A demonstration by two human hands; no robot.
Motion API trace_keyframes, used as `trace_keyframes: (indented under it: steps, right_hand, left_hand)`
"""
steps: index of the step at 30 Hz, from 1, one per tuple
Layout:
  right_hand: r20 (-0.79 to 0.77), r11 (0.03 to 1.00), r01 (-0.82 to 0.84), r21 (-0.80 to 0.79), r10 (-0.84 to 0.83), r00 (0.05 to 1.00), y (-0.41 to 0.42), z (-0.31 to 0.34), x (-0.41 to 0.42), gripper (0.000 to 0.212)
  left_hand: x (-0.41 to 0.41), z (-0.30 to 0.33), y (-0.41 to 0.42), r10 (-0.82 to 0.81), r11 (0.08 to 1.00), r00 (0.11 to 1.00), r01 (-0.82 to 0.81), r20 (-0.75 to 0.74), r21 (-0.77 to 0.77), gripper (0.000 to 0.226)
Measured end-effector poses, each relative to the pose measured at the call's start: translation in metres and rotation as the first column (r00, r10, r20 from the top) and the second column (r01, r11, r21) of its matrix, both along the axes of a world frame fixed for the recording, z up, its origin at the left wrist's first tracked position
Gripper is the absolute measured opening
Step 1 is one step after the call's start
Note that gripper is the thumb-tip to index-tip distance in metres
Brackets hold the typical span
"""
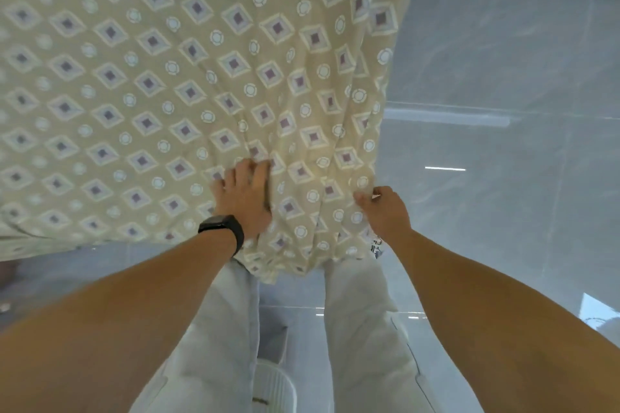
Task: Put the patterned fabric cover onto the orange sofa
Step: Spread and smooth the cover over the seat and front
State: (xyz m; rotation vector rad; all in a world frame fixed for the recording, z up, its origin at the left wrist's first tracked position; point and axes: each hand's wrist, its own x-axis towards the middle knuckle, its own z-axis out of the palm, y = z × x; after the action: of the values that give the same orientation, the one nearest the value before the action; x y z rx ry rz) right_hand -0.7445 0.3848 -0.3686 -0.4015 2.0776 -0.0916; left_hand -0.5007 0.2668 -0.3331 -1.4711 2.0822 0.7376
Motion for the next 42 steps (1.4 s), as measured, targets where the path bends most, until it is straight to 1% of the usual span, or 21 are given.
trace_keyframes:
  steps: [2,3,5,7,10,13,15,17,19,21,22,24,25,27,29,30,31,32,34,38,42]
  right_hand:
    - [0.038,1.0,-0.013,0.025,0.012,0.999,0.011,0.006,-0.006,0.05]
    - [0.041,1.0,-0.005,0.028,0.004,0.999,0.012,0.006,-0.006,0.044]
    - [0.026,1.0,-0.008,0.024,0.007,1.0,0.008,0.006,0.0,0.034]
    - [-0.033,0.998,-0.059,0.025,0.06,0.998,0.005,0.004,0.004,0.03]
    - [-0.039,0.995,-0.099,-0.021,0.098,0.994,0.006,0.003,0.006,0.028]
    - [0.023,0.996,-0.005,-0.091,0.007,1.0,0.025,0.003,-0.006,0.017]
    - [-0.088,0.99,0.111,-0.089,-0.119,0.989,0.041,0.01,-0.03,0.014]
    - [-0.252,0.963,0.254,-0.094,-0.27,0.929,0.055,0.018,-0.057,0.009]
    - [-0.32,0.918,0.385,-0.095,-0.394,0.862,0.065,0.025,-0.081,0.005]
    - [-0.357,0.888,0.457,-0.057,-0.446,0.821,0.067,0.023,-0.092,0.014]
    - [-0.381,0.88,0.473,-0.031,-0.448,0.808,0.067,0.022,-0.097,0.021]
    - [-0.434,0.889,0.452,0.075,-0.379,0.817,0.061,0.019,-0.099,0.037]
    - [-0.447,0.897,0.422,0.128,-0.328,0.832,0.059,0.019,-0.098,0.043]
    - [-0.373,0.927,0.331,0.174,-0.249,0.894,0.048,0.015,-0.077,0.048]
    - [-0.12,0.958,0.258,0.128,-0.243,0.963,0.034,0.011,-0.04,0.046]
    - [0.007,0.955,0.285,0.083,-0.286,0.958,0.03,0.009,-0.024,0.049]
    - [0.094,0.943,0.329,0.055,-0.333,0.938,0.029,0.007,-0.005,0.051]
    - [0.131,0.924,0.379,0.044,-0.382,0.915,0.031,0.004,0.008,0.049]
    - [0.156,0.881,0.471,0.04,-0.471,0.868,0.046,-0.006,0.03,0.043]
    - [0.165,0.788,0.612,0.07,-0.614,0.772,0.085,-0.008,0.057,0.034]
    - [0.156,0.805,0.59,0.063,-0.592,0.791,0.101,-0.01,0.06,0.022]
  left_hand:
    - [-0.019,0.007,0.03,0.154,0.984,0.985,-0.145,-0.081,0.101,0.037]
    - [-0.031,0.009,0.042,0.252,0.957,0.962,-0.231,-0.107,0.178,0.027]
    - [-0.047,0.006,0.059,0.4,0.9,0.909,-0.364,-0.121,0.24,0.032]
    - [-0.055,-0.002,0.062,0.41,0.902,0.908,-0.388,-0.091,0.186,0.034]
    - [-0.058,-0.01,0.052,0.405,0.905,0.913,-0.392,-0.048,0.165,0.022]
    - [-0.06,-0.007,0.046,0.34,0.934,0.94,-0.334,-0.03,0.128,0.027]
    - [-0.063,0.001,0.046,0.327,0.939,0.944,-0.321,-0.035,0.127,0.024]
    - [-0.066,0.008,0.049,0.285,0.952,0.958,-0.279,-0.036,0.126,0.018]
    - [-0.072,0.011,0.054,0.106,0.994,0.992,-0.104,-0.062,0.041,0.025]
    - [-0.083,0.013,0.06,-0.106,0.994,0.99,0.105,-0.093,-0.022,0.029]
    - [-0.091,0.012,0.062,-0.199,0.98,0.975,0.199,-0.098,-0.016,0.031]
    - [-0.107,0.01,0.065,-0.285,0.956,0.954,0.29,-0.089,0.045,0.035]
    - [-0.113,0.007,0.068,-0.273,0.953,0.959,0.281,-0.078,0.111,0.037]
    - [-0.123,0.003,0.067,-0.11,0.959,0.994,0.112,-0.023,0.26,0.038]
    - [-0.127,-0.002,0.067,0.035,0.952,0.999,-0.044,0.033,0.302,0.035]
    - [-0.132,-0.003,0.067,0.036,0.96,0.999,-0.045,0.038,0.277,0.035]
    - [-0.131,-0.002,0.068,0.025,0.965,0.999,-0.035,0.042,0.259,0.035]
    - [-0.133,0.0,0.068,0.005,0.969,1.0,-0.012,0.027,0.248,0.034]
    - [-0.129,0.002,0.068,-0.058,0.964,0.998,0.056,0.0,0.26,0.026]
    - [-0.113,-0.002,0.066,-0.28,0.907,0.958,0.283,-0.058,0.31,0.011]
    - [-0.096,-0.008,0.079,-0.437,0.816,0.897,0.423,-0.059,0.394,0.006]
